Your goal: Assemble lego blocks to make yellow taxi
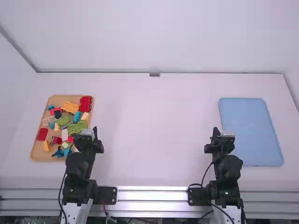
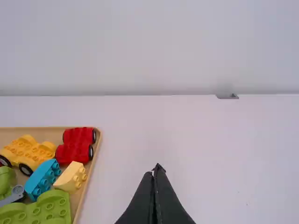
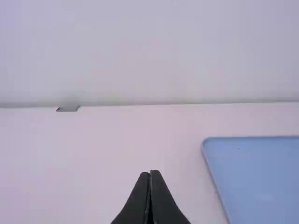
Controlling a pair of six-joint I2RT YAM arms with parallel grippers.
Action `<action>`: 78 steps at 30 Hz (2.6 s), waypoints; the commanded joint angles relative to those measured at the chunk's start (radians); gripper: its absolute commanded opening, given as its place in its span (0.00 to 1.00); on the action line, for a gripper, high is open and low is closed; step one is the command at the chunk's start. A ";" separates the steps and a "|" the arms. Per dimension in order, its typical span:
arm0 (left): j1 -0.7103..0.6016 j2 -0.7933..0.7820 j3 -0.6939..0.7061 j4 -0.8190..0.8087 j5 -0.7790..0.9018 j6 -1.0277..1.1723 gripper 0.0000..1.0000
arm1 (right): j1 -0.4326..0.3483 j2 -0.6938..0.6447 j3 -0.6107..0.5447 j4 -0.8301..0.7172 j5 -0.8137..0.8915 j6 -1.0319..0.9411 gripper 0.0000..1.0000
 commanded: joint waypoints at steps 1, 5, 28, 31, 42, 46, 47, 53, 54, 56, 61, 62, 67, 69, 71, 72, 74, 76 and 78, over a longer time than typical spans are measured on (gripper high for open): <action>0.000 0.000 0.000 0.000 0.000 0.000 0.00 | 0.000 0.000 0.000 0.000 -0.001 -0.001 0.00; 0.000 0.005 0.004 0.001 -0.001 -0.001 0.01 | 0.000 0.005 0.005 0.002 -0.004 -0.003 0.01; 0.022 0.324 0.286 -0.045 -0.124 -0.083 0.28 | 0.100 0.541 0.481 -0.087 -0.172 -0.163 0.28; 0.037 0.385 0.339 -0.063 -0.139 -0.115 0.33 | 0.124 0.643 0.573 -0.099 -0.192 -0.190 0.33; 0.117 0.638 0.560 -0.124 -0.115 -0.189 0.55 | 0.226 1.064 0.947 -0.175 -0.317 -0.321 0.55; 0.133 0.736 0.644 -0.146 -0.181 -0.255 0.63 | 0.260 1.227 1.090 -0.251 -0.381 -0.369 0.63; 0.138 0.765 0.670 -0.152 -0.199 -0.278 0.65 | 0.273 1.275 1.130 -0.272 -0.407 -0.383 0.66; 0.167 0.880 0.769 -0.176 -0.233 -0.331 0.75 | 0.323 1.464 1.292 -0.342 -0.541 -0.462 0.75; 0.172 0.896 0.783 -0.179 -0.237 -0.346 0.77 | 0.333 1.490 1.314 -0.352 -0.554 -0.470 0.77; 0.190 0.953 0.827 -0.186 -0.252 -0.387 0.81 | 0.365 1.571 1.388 -0.382 -0.586 -0.496 0.81; 0.232 1.050 0.901 -0.218 -0.270 -0.419 0.87 | 0.415 1.679 1.500 -0.433 -0.633 -0.597 0.87; 0.246 1.079 0.926 -0.239 -0.275 -0.432 0.89 | 0.432 1.697 1.528 -0.443 -0.643 -0.613 0.88; 0.305 1.200 1.066 -0.382 -0.252 -0.458 0.94 | 0.469 1.756 1.620 -0.487 -0.684 -0.653 0.94; 0.321 1.227 1.103 -0.421 -0.234 -0.463 0.95 | 0.474 1.765 1.637 -0.504 -0.695 -0.665 0.95; 0.358 1.289 1.190 -0.512 -0.198 -0.473 0.97 | 0.489 1.783 1.667 -0.535 -0.729 -0.715 0.96; 0.375 1.315 1.226 -0.553 -0.180 -0.480 0.97 | 0.494 1.787 1.677 -0.535 -0.729 -0.720 0.97; 0.405 1.365 1.293 -0.625 -0.146 -0.492 0.98 | 0.498 1.789 1.691 -0.533 -0.720 -0.712 0.98; 0.431 1.421 1.355 -0.699 -0.131 -0.496 0.99 | 0.500 1.787 1.699 -0.542 -0.726 -0.697 0.99; 0.447 1.473 1.402 -0.753 -0.129 -0.497 0.99 | 0.502 1.788 1.696 -0.543 -0.730 -0.692 0.99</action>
